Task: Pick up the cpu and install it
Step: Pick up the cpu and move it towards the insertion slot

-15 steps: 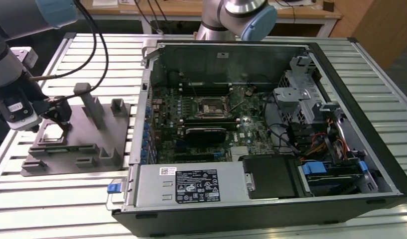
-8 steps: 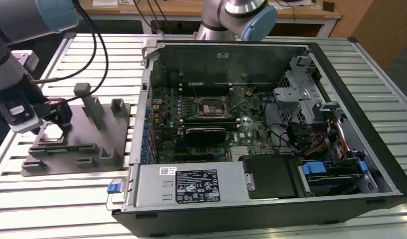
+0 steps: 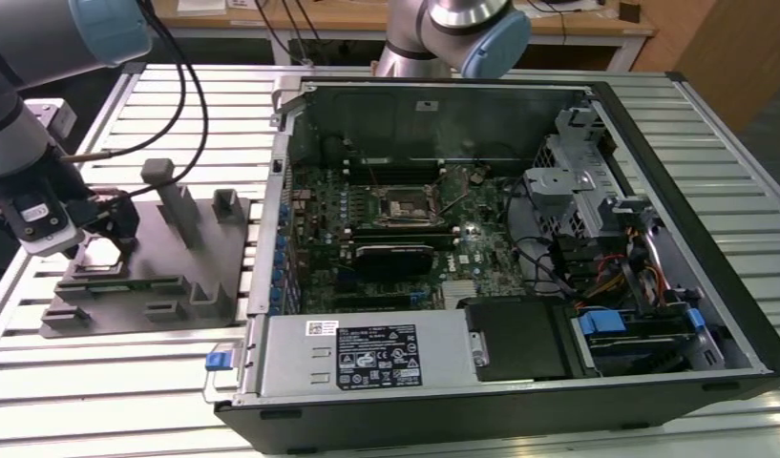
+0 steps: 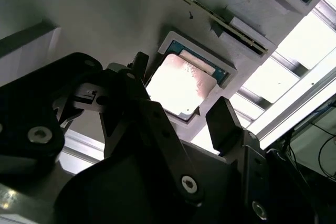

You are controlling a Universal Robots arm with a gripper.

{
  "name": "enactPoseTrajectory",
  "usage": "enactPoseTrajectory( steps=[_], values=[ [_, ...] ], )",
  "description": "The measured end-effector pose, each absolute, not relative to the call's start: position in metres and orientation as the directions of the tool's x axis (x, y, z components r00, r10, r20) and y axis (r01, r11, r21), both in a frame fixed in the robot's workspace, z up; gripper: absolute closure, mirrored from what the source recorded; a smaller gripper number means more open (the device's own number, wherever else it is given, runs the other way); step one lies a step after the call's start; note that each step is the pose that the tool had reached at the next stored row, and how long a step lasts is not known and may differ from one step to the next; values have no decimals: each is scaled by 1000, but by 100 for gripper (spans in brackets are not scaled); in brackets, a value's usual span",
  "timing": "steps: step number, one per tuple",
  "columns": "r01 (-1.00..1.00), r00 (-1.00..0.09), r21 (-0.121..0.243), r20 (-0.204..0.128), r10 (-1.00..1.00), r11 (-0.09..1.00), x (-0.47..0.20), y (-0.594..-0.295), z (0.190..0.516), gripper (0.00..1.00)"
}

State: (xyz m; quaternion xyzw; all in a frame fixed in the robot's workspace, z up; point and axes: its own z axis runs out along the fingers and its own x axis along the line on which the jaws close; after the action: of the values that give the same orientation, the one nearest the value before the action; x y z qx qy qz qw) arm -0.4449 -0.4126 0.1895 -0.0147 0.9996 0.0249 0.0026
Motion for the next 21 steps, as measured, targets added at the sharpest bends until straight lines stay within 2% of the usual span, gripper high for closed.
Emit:
enactPoseTrajectory(
  steps=[11,13,15,21],
  values=[
    [-30,-1000,50,-6,-29,998,-447,-409,182,30],
    [-30,-1000,50,-6,-29,998,-448,-408,182,42],
    [-30,-1000,50,-6,-29,998,-448,-408,182,46],
    [-30,-1000,50,-6,-29,998,-448,-408,184,46]
  ],
)
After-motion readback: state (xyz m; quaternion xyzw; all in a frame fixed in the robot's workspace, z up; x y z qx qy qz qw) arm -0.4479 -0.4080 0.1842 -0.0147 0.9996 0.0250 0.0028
